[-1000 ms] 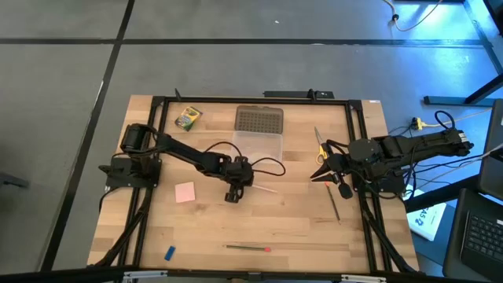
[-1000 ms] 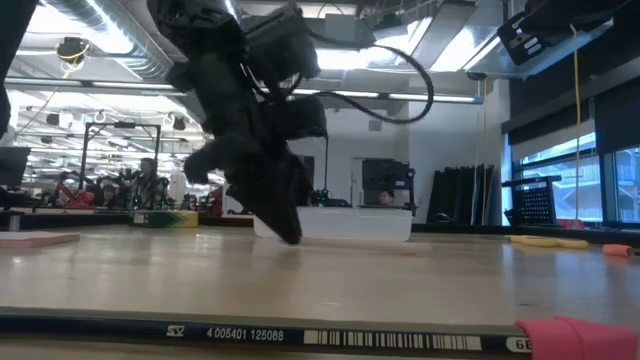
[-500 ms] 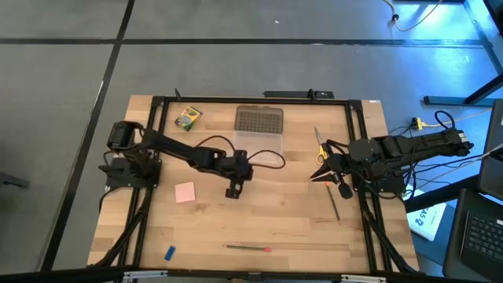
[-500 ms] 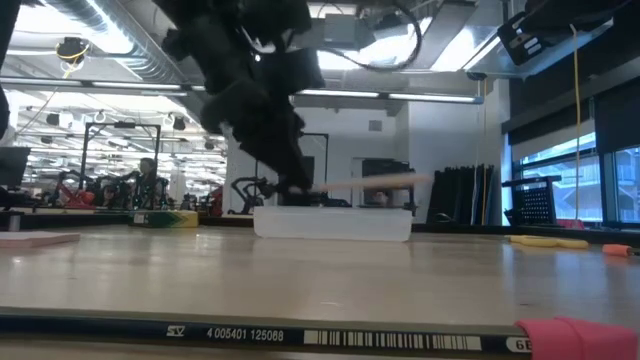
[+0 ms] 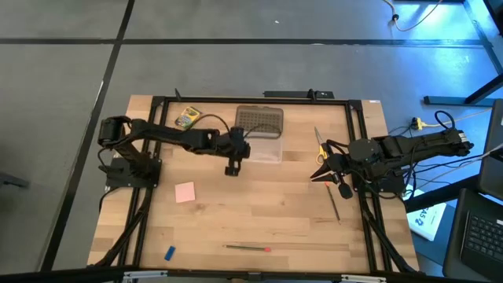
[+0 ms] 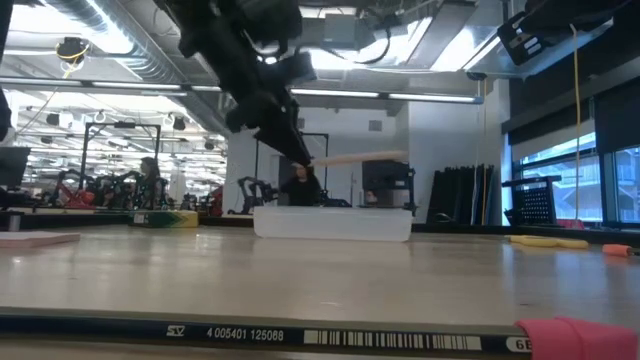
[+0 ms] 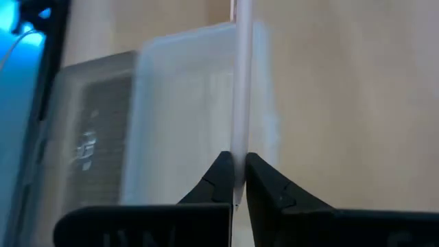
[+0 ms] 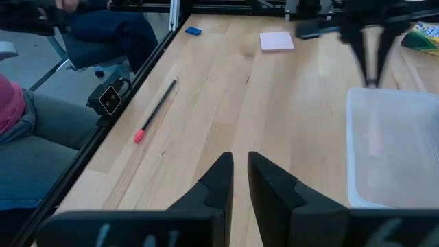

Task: Pack school essentials
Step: Put the pink pen into the black supply box

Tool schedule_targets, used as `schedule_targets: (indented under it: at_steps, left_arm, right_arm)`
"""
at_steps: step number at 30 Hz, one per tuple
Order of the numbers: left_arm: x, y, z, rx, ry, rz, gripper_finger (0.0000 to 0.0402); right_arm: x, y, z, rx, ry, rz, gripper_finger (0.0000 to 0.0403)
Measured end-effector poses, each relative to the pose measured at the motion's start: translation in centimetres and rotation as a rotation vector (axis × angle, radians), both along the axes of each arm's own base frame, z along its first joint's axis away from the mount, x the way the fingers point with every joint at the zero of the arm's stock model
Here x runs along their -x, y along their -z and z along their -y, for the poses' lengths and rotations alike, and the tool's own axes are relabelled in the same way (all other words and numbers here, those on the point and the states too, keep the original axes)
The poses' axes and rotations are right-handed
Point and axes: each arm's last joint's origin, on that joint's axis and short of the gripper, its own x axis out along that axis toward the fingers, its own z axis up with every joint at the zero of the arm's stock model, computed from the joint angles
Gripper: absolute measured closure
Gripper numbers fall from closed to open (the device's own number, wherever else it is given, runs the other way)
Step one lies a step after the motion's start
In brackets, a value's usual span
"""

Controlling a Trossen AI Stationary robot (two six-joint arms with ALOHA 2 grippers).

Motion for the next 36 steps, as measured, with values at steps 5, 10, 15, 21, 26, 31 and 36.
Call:
schedule_targets:
  at_steps: [5, 10, 15, 21, 26, 31, 36]
  left_arm:
    - [0.6, 0.1, -3.1, 0.006, -0.081, -0.003, 0.0395]
    - [0.7, 0.6, -4.7, 0.046, -0.097, -0.003, 0.0394]
    - [0.4, 2.2, -5.1, 0.043, -0.086, -0.055, 0.0393]
    - [-0.2, 3.4, -5.3, 0.021, -0.075, -0.069, 0.0393]
    - [-0.7, 4.2, -5.6, 0.016, -0.081, -0.062, 0.0393]
    - [-1.0, 6.0, -5.9, 0.022, -0.091, -0.106, 0.0392]
    - [-1.2, 6.6, -6.1, -0.013, -0.118, -0.109, 0.0392]
  right_arm:
    - [0.0, 0.0, 0.0, 0.001, 0.0, 0.0, 0.0353]
    - [0.0, 0.0, 0.0, 0.003, -0.001, 0.001, 0.0353]
    - [0.0, 0.0, 0.0, 0.004, -0.002, -0.003, 0.0353]
    - [-0.1, 0.1, 0.0, 0.005, -0.001, -0.005, 0.0353]
    - [-0.1, 0.1, 0.0, 0.005, -0.001, -0.005, 0.0353]
    - [-0.1, 0.1, 0.0, 0.005, -0.001, -0.006, 0.0353]
    - [-0.1, 0.1, 0.0, 0.005, -0.001, -0.005, 0.0353]
